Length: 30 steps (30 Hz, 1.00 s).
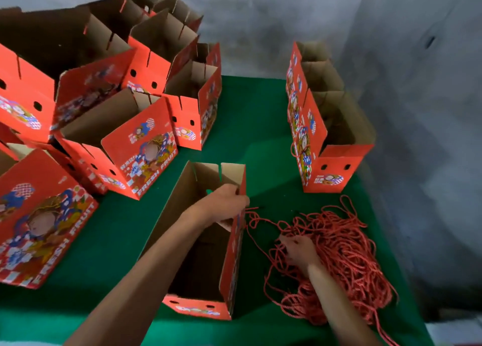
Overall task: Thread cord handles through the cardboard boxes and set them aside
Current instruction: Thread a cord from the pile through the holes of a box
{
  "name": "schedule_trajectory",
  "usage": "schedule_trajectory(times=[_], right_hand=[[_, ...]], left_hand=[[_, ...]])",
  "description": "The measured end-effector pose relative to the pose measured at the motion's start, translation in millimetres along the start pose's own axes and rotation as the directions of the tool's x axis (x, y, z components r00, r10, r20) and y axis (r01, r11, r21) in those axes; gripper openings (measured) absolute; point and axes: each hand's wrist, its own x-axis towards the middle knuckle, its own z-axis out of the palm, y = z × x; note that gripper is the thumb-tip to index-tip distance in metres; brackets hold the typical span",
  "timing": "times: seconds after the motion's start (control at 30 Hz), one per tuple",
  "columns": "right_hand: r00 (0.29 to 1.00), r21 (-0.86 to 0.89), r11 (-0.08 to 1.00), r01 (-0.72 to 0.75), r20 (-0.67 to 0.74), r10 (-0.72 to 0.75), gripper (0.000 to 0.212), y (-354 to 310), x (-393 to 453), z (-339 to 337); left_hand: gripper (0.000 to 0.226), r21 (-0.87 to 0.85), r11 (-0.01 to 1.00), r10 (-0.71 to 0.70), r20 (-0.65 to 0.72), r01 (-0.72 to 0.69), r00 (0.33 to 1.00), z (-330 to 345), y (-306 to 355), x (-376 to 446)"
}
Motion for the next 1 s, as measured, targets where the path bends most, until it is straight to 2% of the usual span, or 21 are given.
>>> schedule_trajectory(times=[0.03,0.13,0.27,0.37,0.43,0.5,0.57,0.7,0.8,0.9,1.0], right_hand=[[1.0,0.011,1.0,-0.022,0.017,0.022,0.044,5,-2,-1],[0.996,0.05,0.996,-0.077,0.055,0.075,0.028,10,-8,-3],[0.975,0.169,0.961,-0.218,0.09,0.205,0.025,10,-10,3],[0.944,0.354,0.88,-0.317,0.208,0.257,0.017,2,-15,12],[0.933,0.398,0.859,-0.323,0.283,0.22,0.014,-5,-19,16],[0.926,0.398,0.872,-0.283,0.352,0.14,0.013,-18,-25,19],[0.909,0.479,0.842,-0.248,0.416,0.031,0.01,-36,-30,25],[0.898,0.637,0.748,-0.185,0.419,-0.135,0.02,-72,-40,37],[0.881,0.587,0.805,-0.085,0.421,-0.214,0.018,-87,-47,42],[0.896,0.498,0.865,0.06,0.354,-0.267,0.013,-94,-49,51],[0.919,0.402,0.906,0.131,0.292,-0.263,0.015,-100,-47,60]], left_hand=[[0.005,-0.071,0.997,-0.031,0.02,0.033,0.999,0,-1,2],[0.028,-0.149,0.984,-0.091,0.054,0.098,0.994,1,-8,6],[0.039,-0.226,0.961,-0.15,0.07,0.162,0.986,-4,-19,7],[0.05,-0.29,0.932,-0.204,0.082,0.219,0.975,-14,-26,3],[0.055,-0.328,0.915,-0.215,0.09,0.233,0.972,-22,-30,0],[0.056,-0.349,0.905,-0.225,0.093,0.244,0.97,-29,-34,-4],[0.049,-0.367,0.896,-0.228,0.102,0.25,0.968,-35,-37,-8],[0.036,-0.423,0.873,-0.218,0.111,0.244,0.97,-47,-45,-14],[0.038,-0.458,0.853,-0.218,0.122,0.25,0.968,-55,-50,-18],[0.052,-0.471,0.849,-0.196,0.14,0.24,0.97,-60,-53,-23],[0.059,-0.472,0.85,-0.184,0.149,0.234,0.972,-61,-53,-27]])
